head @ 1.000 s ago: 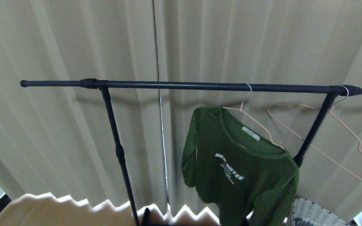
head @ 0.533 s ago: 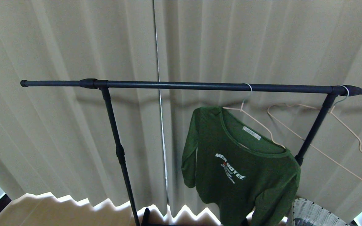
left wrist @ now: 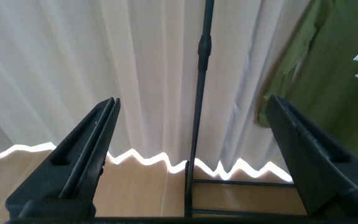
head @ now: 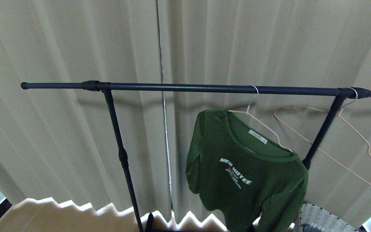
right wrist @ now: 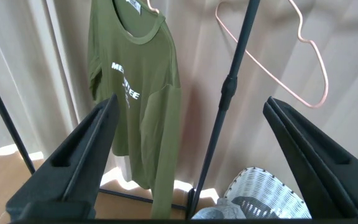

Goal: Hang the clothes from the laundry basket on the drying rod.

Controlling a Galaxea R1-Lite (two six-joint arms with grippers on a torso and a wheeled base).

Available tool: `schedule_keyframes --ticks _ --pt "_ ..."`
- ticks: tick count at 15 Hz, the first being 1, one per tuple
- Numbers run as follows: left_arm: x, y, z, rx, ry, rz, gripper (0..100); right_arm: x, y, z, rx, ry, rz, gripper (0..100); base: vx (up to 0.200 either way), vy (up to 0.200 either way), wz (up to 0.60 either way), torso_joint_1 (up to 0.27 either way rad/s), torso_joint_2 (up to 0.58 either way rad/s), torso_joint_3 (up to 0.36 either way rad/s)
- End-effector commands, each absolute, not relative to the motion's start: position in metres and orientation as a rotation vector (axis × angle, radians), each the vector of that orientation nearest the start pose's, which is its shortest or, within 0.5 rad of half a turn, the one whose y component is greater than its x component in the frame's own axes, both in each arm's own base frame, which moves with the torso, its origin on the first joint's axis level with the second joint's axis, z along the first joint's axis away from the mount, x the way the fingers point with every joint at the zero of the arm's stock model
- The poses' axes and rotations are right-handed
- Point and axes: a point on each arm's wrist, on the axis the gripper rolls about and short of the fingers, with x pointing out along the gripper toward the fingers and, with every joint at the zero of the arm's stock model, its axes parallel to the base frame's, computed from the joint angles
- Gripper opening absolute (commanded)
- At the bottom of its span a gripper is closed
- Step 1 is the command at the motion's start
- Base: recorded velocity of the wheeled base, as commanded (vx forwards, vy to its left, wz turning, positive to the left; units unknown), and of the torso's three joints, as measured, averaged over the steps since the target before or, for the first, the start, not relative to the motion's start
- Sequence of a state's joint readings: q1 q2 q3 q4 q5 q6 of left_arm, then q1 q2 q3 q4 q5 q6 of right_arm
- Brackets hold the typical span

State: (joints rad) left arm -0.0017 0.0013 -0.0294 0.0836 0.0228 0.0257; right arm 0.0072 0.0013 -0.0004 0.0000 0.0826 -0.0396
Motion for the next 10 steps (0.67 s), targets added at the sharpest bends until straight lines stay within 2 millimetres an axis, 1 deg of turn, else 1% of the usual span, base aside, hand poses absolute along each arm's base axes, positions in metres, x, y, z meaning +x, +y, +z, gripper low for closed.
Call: schedule_keyframes --ticks 1,5,6,10 --pt "-0.0254 0.0006 0.0753 0.025 0.054 0.021 100 -0.0229 0.0017 0.0755 -0.041 -0.002 0.092 100 0.000 0.000 0.00 0.000 0.00 0.000" --pt "-0.0255 0.0006 0.0759 0.014 0.051 0.023 100 -0.0229 0.0017 0.0755 -0.038 -0.002 0.090 100 0.000 0.000 0.00 0.000 0.00 0.000" --pt "-0.0255 0.0006 0.0760 -0.021 0.049 0.024 100 -0.0229 0.0017 0.0755 -0.038 -0.002 0.090 100 0.000 0.000 0.00 0.000 0.00 0.000" --pt "-0.0255 0.0006 0.0760 -0.021 0.049 0.024 100 -0.0229 0.0017 0.0755 -0.040 -0.002 0.090 100 0.000 0.000 0.00 -0.014 0.03 0.021"
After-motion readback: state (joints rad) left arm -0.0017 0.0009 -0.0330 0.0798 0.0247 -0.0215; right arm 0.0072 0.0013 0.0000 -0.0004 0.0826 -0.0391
